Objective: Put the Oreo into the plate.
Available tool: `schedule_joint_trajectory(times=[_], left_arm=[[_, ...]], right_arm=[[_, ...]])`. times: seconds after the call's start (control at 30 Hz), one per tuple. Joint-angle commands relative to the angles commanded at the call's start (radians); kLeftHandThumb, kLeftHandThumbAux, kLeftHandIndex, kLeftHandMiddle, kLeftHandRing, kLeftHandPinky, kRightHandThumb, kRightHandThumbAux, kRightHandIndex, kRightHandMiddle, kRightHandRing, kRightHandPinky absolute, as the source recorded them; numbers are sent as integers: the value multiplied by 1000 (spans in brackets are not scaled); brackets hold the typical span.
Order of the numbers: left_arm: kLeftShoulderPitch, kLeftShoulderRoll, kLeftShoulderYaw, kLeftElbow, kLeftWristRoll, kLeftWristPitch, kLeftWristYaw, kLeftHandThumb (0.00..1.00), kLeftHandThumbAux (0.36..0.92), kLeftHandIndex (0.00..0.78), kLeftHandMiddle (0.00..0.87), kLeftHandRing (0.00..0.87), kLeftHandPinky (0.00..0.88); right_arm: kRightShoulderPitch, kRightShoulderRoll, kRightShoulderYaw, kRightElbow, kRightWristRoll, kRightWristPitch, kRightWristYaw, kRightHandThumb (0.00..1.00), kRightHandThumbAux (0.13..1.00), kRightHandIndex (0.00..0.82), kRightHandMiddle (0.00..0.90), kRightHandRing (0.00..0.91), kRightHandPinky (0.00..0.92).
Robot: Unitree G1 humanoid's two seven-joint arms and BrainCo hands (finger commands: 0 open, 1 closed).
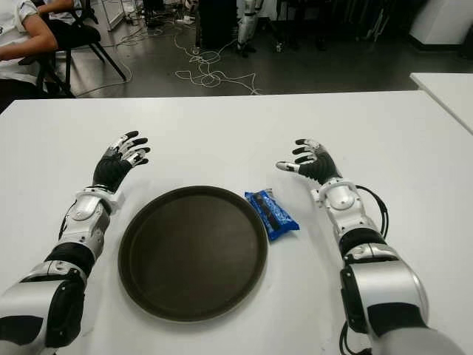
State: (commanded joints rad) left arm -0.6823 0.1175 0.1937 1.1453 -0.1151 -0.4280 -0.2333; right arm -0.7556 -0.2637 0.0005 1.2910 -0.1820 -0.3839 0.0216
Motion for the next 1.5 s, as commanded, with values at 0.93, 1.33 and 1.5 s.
schedule_joint_trajectory(times=[0.93, 1.33, 1.5], left_arm=[[2, 1, -1, -3, 1, 1, -5, 34, 748, 159, 221, 216, 239], [2, 1, 0, 0, 0, -1, -4, 18, 745, 164, 226, 223, 247], [2, 0, 3, -2, -4, -5, -10, 23, 747, 166, 228, 225, 249]], right_arm=[[1, 1, 1, -2, -8, 1, -8, 0, 717, 216, 310, 328, 336], [-1, 0, 0, 0, -6, 5, -3, 0, 726, 210, 299, 315, 321], [1, 1, -3, -2, -2, -1, 2, 0, 744, 214, 304, 319, 328]])
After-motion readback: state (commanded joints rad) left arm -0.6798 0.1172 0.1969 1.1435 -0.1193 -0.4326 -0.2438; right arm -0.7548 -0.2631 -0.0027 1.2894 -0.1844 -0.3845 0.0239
